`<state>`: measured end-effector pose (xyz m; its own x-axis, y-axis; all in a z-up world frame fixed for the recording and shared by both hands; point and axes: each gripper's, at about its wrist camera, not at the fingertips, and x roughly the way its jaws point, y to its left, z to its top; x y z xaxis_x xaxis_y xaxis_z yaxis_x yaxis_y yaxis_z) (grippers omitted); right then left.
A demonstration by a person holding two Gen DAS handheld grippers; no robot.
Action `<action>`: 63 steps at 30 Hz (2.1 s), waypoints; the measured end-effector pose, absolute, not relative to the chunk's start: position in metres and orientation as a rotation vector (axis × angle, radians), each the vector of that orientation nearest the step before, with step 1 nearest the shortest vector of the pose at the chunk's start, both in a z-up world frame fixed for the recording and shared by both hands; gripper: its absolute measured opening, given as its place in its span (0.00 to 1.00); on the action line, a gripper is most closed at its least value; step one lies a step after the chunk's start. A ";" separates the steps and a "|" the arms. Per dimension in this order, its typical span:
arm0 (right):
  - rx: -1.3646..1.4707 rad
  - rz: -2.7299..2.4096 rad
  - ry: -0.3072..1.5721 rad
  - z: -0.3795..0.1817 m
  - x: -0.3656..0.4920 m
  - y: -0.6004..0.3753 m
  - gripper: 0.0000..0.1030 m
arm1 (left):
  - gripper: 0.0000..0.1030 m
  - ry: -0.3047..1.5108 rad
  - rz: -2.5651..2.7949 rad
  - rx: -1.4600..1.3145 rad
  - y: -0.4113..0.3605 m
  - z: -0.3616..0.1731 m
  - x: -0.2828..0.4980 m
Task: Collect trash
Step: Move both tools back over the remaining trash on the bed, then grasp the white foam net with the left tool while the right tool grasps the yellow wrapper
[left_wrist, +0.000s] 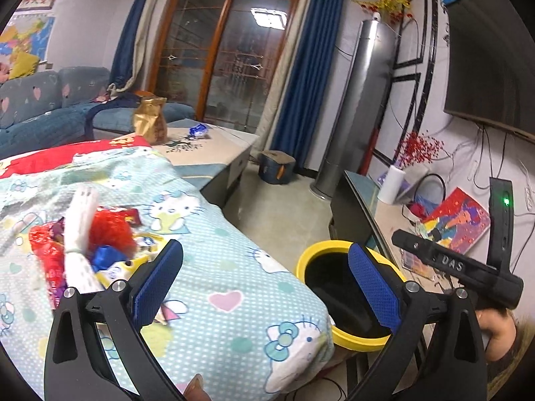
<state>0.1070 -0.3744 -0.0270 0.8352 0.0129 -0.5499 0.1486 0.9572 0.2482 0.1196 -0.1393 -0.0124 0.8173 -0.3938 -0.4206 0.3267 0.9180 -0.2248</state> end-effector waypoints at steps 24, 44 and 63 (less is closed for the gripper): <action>0.074 0.158 0.570 -0.016 0.096 -0.274 0.81 | 0.94 0.429 -0.262 -0.230 -0.072 -0.001 0.118; -0.108 0.312 0.612 -0.025 0.101 -0.196 0.81 | 0.94 0.426 -0.138 -0.355 0.001 0.003 0.118; -0.211 0.427 0.747 -0.078 0.138 -0.126 0.53 | 0.78 0.530 -0.099 -0.459 0.051 -0.023 0.139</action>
